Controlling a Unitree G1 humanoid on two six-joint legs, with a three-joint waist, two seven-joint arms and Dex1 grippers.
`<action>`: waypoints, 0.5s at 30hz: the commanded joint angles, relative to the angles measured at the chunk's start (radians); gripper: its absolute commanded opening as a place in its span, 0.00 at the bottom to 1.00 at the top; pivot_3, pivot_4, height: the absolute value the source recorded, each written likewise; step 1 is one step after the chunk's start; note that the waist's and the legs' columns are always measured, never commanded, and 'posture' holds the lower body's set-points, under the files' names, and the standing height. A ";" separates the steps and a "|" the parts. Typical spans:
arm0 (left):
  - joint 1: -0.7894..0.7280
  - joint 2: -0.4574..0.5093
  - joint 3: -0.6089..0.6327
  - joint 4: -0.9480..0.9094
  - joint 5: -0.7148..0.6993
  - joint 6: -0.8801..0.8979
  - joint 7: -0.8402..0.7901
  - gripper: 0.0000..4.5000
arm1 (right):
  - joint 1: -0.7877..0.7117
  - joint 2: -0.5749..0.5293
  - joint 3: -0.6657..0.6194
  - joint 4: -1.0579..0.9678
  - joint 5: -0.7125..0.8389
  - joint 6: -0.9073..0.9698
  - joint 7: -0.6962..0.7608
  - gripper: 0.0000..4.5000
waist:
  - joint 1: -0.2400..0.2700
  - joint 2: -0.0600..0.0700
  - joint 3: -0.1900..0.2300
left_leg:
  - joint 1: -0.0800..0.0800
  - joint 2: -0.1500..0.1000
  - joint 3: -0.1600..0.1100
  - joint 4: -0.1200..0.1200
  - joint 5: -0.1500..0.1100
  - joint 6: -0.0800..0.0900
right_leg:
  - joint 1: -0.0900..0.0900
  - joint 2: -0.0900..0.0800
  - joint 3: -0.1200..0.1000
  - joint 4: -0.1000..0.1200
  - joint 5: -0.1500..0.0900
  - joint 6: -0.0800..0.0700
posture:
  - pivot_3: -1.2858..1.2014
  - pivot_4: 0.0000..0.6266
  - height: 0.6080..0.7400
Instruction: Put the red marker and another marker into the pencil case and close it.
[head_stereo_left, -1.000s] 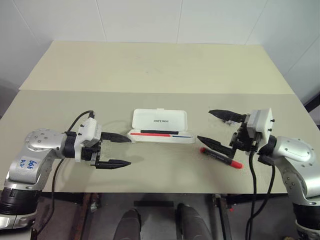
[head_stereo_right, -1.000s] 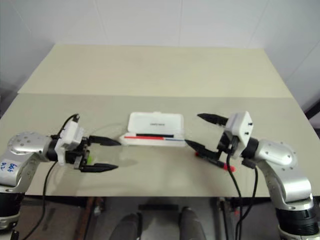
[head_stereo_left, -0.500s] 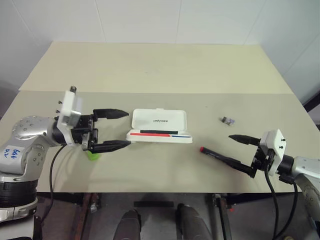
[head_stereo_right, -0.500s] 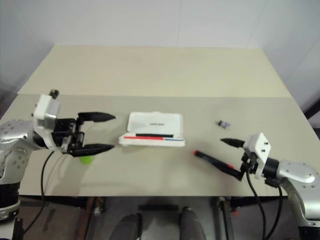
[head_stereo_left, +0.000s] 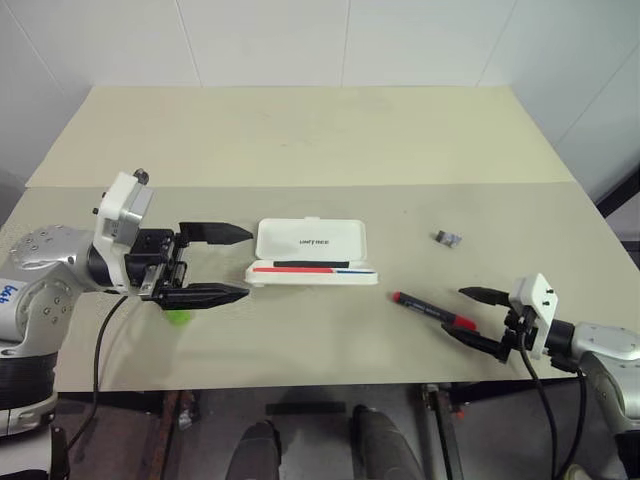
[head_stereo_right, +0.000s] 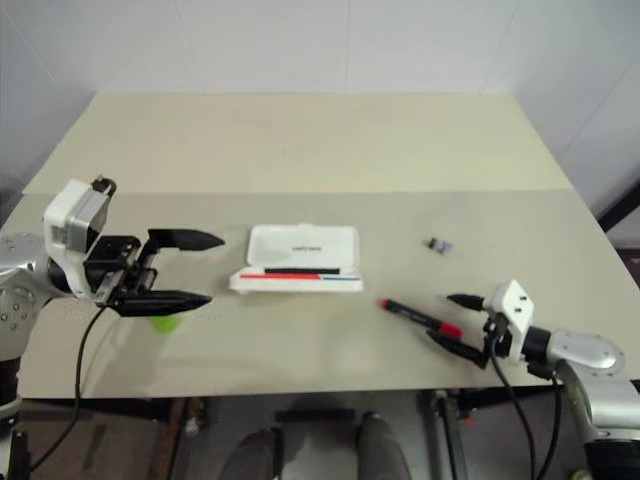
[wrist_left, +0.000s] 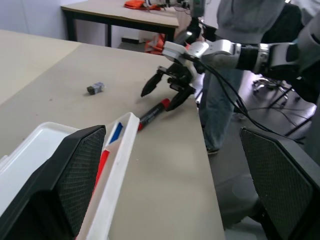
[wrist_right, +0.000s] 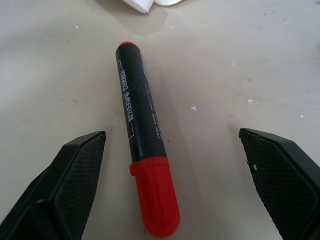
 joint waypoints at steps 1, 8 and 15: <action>-0.011 0.028 -0.002 0.026 0.035 -0.052 -0.046 1.00 | -0.010 0.014 0.002 0.000 -0.003 -0.025 0.003 0.91 | 0.000 0.000 0.000 | 0.000 0.000 0.000 0.000 0.000 0.000 | 0.000 0.000 0.000 0.000 0.000 0.000 | 0.52 0.24 1.00; -0.053 0.025 -0.038 0.084 0.092 -0.102 -0.081 1.00 | -0.017 0.049 0.012 -0.018 -0.013 -0.054 -0.013 0.38 | 0.001 0.000 0.000 | 0.000 0.000 0.000 0.000 0.000 0.000 | 0.000 0.000 0.000 0.000 0.000 0.000 | 0.52 0.24 1.00; -0.060 0.008 -0.058 0.099 0.117 -0.128 -0.083 1.00 | -0.025 0.046 0.003 -0.029 -0.022 -0.059 -0.031 0.13 | 0.001 0.000 0.000 | 0.000 0.000 0.000 0.000 0.000 0.000 | 0.000 0.000 0.000 0.000 0.001 0.002 | 0.52 0.24 1.00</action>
